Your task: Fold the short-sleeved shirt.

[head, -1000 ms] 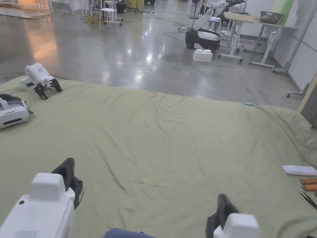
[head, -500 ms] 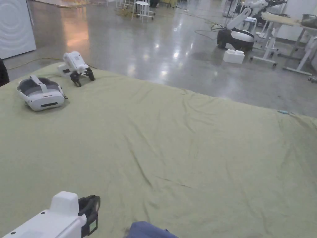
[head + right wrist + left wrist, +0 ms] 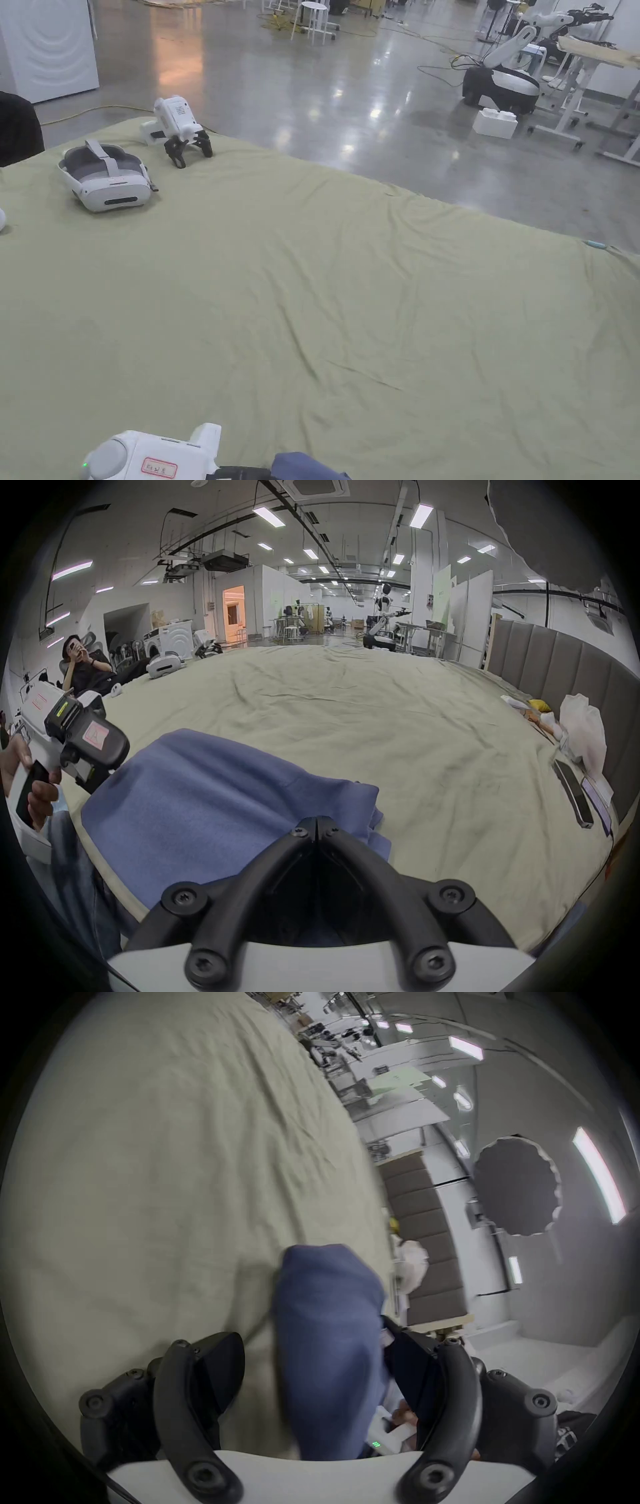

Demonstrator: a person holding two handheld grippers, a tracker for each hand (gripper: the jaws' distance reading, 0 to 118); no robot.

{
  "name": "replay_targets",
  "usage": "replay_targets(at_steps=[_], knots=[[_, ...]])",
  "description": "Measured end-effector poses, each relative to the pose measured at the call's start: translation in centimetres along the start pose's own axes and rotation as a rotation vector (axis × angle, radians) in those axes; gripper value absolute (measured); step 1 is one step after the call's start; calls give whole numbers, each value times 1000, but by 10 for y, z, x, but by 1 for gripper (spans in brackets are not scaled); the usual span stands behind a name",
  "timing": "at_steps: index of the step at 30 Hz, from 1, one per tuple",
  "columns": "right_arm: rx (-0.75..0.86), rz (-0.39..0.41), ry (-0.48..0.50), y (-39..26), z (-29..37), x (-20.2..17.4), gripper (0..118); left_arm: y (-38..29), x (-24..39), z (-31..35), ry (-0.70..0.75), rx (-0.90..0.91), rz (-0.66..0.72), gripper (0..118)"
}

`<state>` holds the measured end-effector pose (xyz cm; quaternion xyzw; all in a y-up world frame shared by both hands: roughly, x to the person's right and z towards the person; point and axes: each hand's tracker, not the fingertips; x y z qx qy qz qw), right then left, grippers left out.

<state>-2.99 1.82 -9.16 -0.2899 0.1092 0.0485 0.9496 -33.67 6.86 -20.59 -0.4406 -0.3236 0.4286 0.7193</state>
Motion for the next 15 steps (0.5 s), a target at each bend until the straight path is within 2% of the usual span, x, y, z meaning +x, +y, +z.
replay_targets(at_steps=[3,5,7,9,10,15], knots=[[0,11,-4,0,-1,-1,0,10,-3,-15,-80,-101,69,89],[-1,13,-5,0,-1,-1,0,5,-1,-30,-59,-132,36,73],[-2,15,-4,0,-2,-1,0,-3,6,-41,22,-106,-26,46],[-1,12,-4,0,-1,-1,0,-2,0,-38,18,-96,-3,38],[-1,14,-5,0,-1,-2,0,-2,-3,-35,8,-91,8,30],[10,51,-3,4,2,-7,0,-5,16,-25,16,-69,-22,25]])
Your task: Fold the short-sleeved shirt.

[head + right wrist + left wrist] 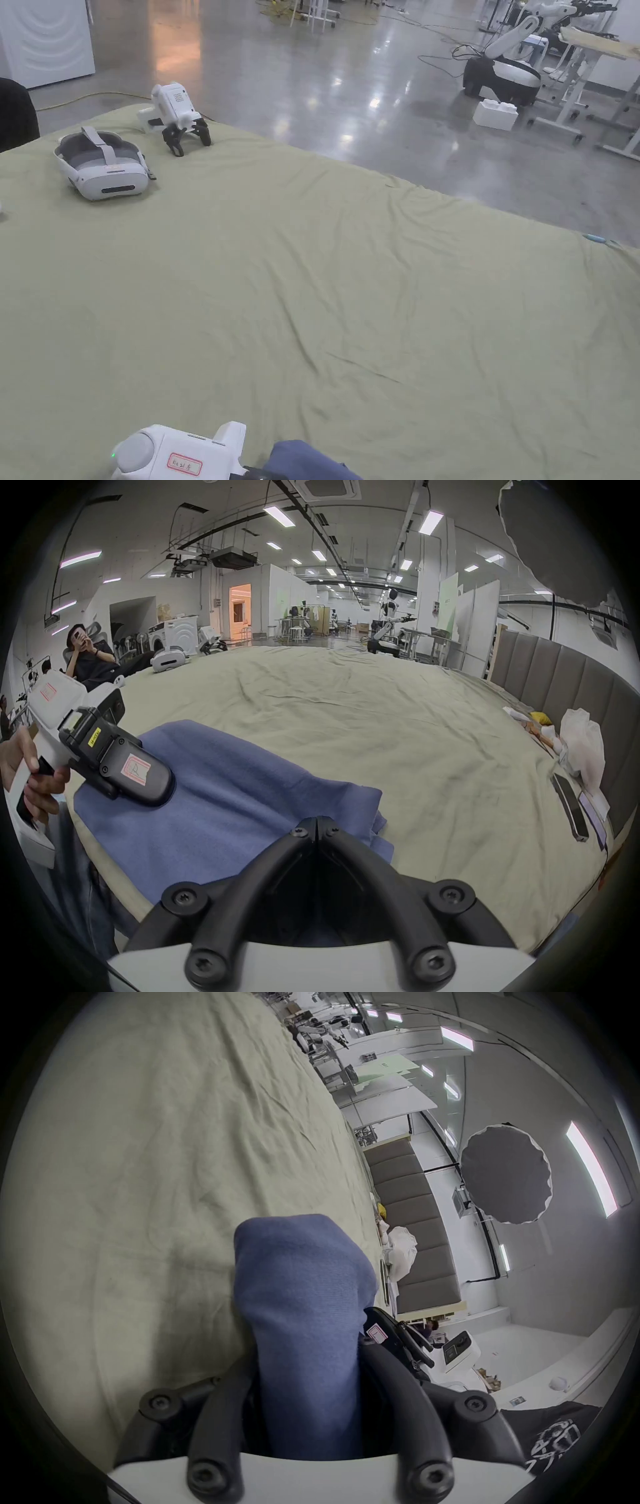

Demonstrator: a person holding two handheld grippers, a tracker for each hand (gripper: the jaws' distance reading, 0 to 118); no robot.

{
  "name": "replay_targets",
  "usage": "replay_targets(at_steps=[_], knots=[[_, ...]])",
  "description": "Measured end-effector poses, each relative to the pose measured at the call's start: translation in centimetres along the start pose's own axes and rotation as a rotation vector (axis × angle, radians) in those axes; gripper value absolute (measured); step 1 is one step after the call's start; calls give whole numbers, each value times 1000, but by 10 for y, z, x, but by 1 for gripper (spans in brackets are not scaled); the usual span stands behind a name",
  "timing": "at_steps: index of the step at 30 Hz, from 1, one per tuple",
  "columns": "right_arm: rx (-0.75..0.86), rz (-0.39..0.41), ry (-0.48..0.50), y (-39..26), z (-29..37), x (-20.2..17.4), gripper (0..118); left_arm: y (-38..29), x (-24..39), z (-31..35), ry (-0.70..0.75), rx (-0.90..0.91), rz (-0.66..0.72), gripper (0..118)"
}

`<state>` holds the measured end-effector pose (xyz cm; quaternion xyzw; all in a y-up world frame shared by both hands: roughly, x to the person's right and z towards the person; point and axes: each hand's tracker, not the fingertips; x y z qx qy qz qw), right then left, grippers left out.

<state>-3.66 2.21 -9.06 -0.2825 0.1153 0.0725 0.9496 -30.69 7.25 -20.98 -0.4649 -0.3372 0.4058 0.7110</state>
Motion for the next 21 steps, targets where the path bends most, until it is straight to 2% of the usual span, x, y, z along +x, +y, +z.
replay_targets(at_steps=[5,11,16,21], knots=[[94,13,16,30,11,4,0,4,29,40,32,42,-89,23],[190,41,20,85,15,27,0,33,38,148,204,176,-126,23],[251,34,-9,121,16,57,0,52,47,245,368,270,-99,23],[272,26,-58,133,16,83,0,68,39,301,552,333,-25,23]])
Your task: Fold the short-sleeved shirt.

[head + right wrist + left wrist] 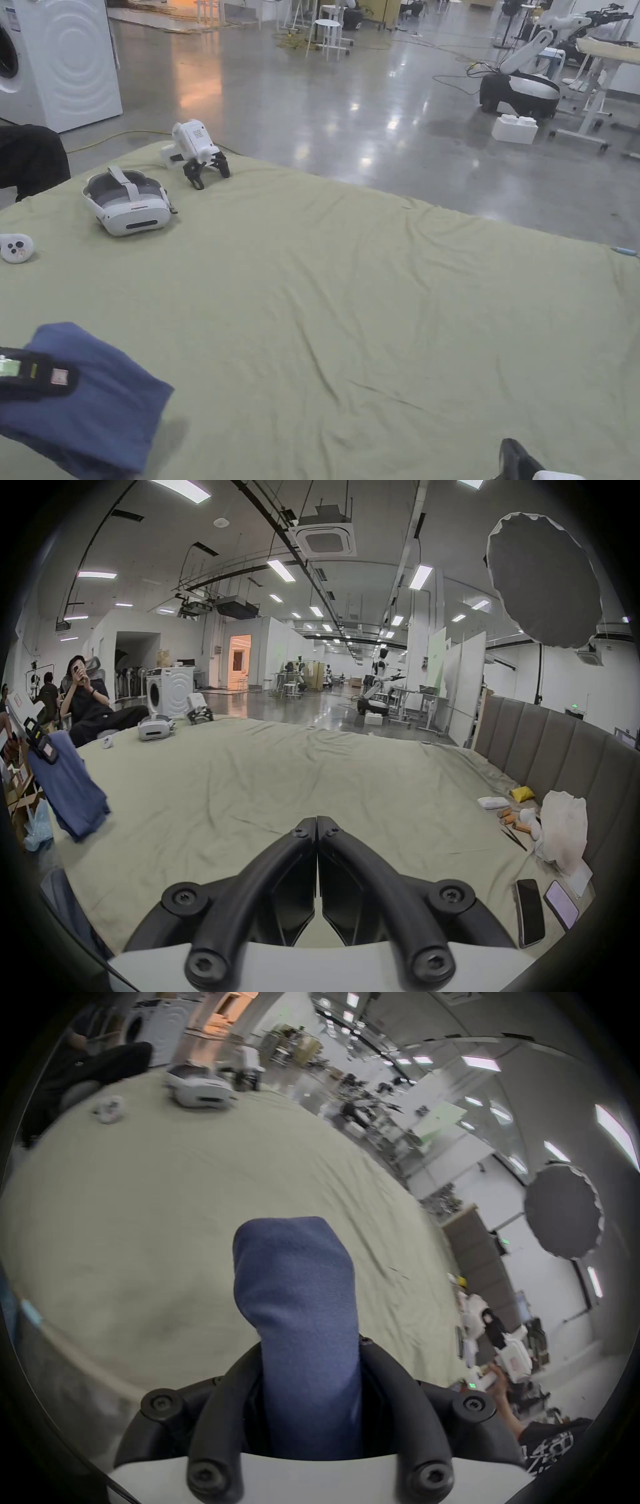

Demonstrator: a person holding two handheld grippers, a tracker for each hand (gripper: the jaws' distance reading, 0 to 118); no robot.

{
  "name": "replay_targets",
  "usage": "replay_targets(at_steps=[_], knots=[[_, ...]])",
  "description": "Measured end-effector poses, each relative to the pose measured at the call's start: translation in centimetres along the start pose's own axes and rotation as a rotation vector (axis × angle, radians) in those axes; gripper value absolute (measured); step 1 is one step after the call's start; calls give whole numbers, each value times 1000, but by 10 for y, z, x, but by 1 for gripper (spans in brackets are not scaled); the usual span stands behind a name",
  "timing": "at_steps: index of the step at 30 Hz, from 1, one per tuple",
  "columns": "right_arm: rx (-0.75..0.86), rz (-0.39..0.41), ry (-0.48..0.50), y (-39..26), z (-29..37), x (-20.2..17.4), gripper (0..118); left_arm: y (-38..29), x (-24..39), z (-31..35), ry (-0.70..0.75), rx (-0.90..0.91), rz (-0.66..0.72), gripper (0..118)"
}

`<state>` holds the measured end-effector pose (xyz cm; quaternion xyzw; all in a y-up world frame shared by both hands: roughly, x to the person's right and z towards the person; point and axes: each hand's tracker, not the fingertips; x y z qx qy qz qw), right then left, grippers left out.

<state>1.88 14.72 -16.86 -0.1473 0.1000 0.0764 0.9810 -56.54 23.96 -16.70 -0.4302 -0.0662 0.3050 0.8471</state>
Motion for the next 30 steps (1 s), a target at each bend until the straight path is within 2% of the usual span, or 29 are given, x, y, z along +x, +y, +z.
replay_targets(at_steps=[3,7,12,14,16,17,20,24,30], knots=[[-12,-23,-28,-3,0,12,0,10,-24,-6,141,-21,-16,23],[-40,-37,-46,-12,1,18,0,23,-52,-29,222,-51,58,23],[-67,-40,-56,-22,6,20,0,24,-67,-64,373,-91,32,25],[-77,-42,-56,-24,6,19,0,22,-66,-71,439,-74,8,41],[-83,-46,-57,-25,6,20,0,22,-73,-77,546,-55,-40,71],[-84,-46,-56,-25,6,20,0,21,-72,-80,603,-42,-62,78],[-79,-45,-53,-24,6,20,0,11,-57,-83,722,23,-145,80],[-63,-52,-51,-19,4,22,0,0,-25,-84,735,133,-248,79],[-30,-73,-51,-9,2,24,0,-48,80,-97,538,293,-384,78]])
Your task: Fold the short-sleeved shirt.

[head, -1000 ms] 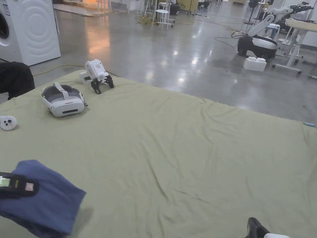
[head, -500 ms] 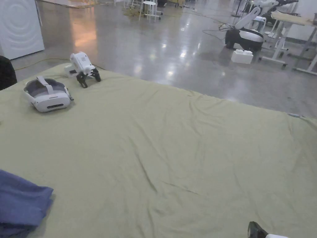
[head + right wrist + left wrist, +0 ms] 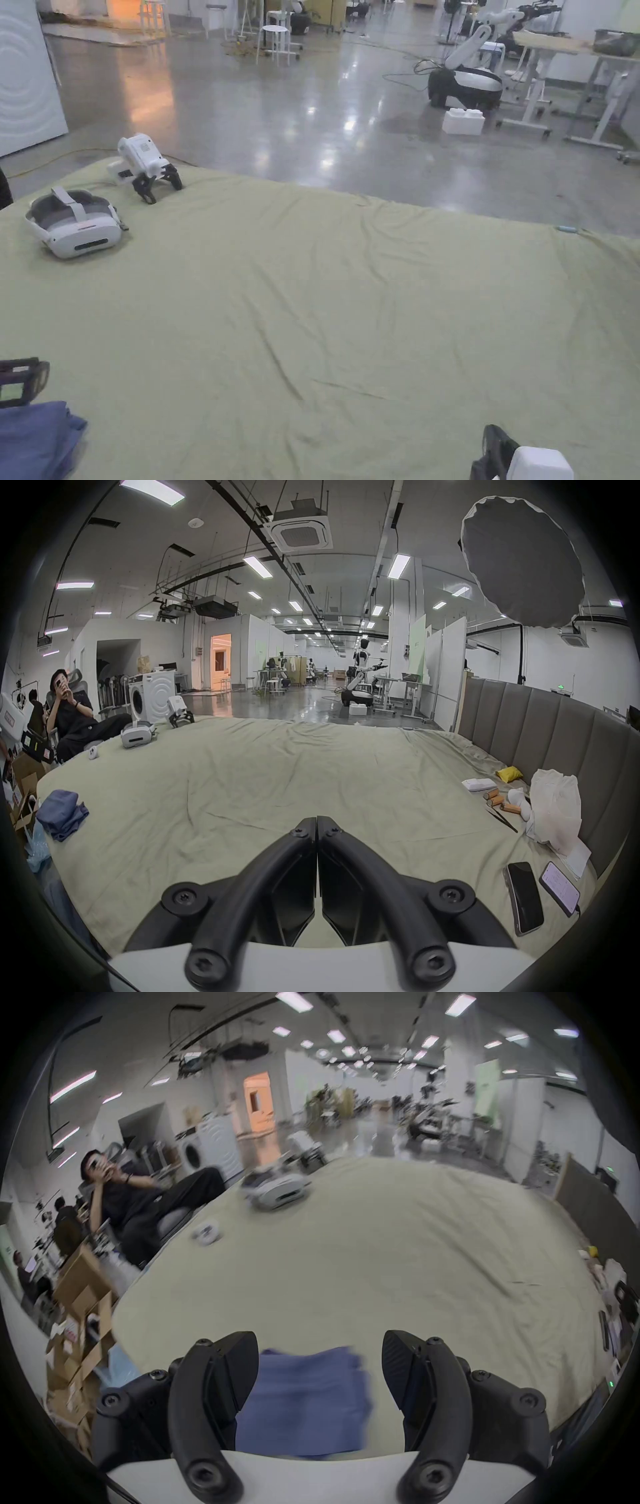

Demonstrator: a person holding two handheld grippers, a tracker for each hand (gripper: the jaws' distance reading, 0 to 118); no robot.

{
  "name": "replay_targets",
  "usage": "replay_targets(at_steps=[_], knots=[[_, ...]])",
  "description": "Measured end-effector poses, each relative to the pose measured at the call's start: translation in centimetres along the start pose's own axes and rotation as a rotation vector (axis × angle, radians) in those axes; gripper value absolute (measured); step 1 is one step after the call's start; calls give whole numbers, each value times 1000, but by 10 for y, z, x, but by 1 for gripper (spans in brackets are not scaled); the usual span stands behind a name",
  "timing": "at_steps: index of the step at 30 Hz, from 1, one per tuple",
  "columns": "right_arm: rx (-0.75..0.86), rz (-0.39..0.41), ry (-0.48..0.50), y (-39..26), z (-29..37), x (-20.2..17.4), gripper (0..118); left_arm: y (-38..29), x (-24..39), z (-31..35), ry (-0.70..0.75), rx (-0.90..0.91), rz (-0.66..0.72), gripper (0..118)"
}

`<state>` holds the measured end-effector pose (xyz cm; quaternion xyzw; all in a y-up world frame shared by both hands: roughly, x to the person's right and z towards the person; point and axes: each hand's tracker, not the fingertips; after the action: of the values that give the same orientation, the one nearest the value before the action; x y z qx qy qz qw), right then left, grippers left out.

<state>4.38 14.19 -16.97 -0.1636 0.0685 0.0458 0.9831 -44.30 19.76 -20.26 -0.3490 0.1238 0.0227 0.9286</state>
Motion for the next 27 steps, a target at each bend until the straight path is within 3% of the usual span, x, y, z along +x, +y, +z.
replay_targets(at_steps=[7,12,16,19,27], knots=[[43,-53,-12,20,-4,1,0,0,132,39,-100,259,-13,71],[87,-77,-35,30,-4,4,0,-9,196,48,-97,434,-66,46],[115,-102,-67,34,-3,8,0,-14,234,56,-64,530,-60,15],[129,-107,-90,36,-1,11,0,-20,251,65,-81,570,-53,3],[158,-88,-125,38,6,18,0,-26,262,77,-142,619,-44,0]])
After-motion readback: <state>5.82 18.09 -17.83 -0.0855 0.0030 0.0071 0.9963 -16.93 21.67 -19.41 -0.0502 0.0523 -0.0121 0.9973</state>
